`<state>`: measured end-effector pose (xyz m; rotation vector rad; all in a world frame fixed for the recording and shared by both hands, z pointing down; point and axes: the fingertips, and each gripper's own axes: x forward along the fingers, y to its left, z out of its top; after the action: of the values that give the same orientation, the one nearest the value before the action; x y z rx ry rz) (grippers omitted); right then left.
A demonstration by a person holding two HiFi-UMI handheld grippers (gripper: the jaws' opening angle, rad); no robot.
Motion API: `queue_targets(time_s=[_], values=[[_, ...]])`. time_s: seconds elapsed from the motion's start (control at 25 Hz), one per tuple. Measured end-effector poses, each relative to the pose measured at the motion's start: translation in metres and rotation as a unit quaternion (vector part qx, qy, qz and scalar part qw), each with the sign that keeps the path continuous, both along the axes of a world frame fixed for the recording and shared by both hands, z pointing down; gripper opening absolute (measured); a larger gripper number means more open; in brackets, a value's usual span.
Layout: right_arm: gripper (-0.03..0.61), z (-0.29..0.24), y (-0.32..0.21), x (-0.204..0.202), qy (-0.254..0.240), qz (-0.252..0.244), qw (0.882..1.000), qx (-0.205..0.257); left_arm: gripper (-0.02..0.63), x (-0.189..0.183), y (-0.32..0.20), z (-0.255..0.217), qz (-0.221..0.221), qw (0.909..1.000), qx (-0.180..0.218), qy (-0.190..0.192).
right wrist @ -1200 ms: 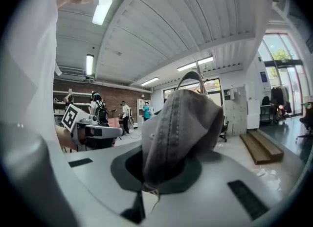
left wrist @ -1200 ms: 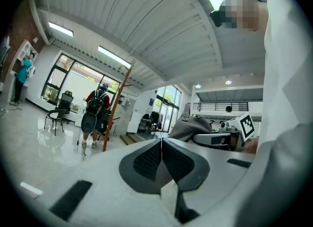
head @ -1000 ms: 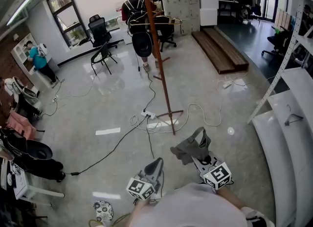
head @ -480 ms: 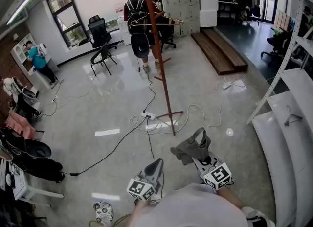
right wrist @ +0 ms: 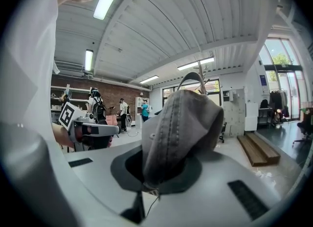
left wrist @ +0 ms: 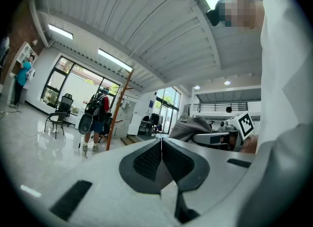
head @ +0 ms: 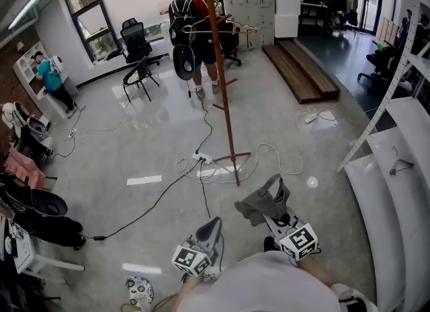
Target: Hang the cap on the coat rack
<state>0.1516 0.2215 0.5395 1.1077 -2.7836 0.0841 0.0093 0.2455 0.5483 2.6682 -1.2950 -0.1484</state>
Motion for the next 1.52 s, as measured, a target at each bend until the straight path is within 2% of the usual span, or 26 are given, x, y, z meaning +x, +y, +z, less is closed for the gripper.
queue_targets(time_s=[0.44, 0.76, 1.04, 1.24, 1.52], values=[[0.017, 0.020, -0.053, -0.017, -0.001, -0.029, 0.999, -0.023, 0.011, -0.010, -0.048, 0.014, -0.023, 0.9997, -0.009, -0.008], [0.017, 0.027, -0.155, -0.019, -0.006, -0.038, 0.998, -0.041, 0.010, -0.011, -0.138, 0.018, -0.035, 0.9987, -0.018, -0.031], [0.017, 0.025, -0.246, -0.017, -0.014, -0.066, 0.997, -0.049, 0.011, -0.005, -0.232, 0.007, -0.073, 0.9966, -0.012, -0.036], [0.017, 0.023, -0.290, -0.015, -0.008, -0.092, 0.995, -0.042, 0.011, 0.004, -0.282, -0.001, -0.086, 0.9959, 0.002, -0.029], [0.017, 0.024, -0.327, -0.010, -0.012, -0.088, 0.995, -0.051, 0.011, 0.004, -0.319, -0.003, -0.088, 0.9956, -0.002, -0.032]])
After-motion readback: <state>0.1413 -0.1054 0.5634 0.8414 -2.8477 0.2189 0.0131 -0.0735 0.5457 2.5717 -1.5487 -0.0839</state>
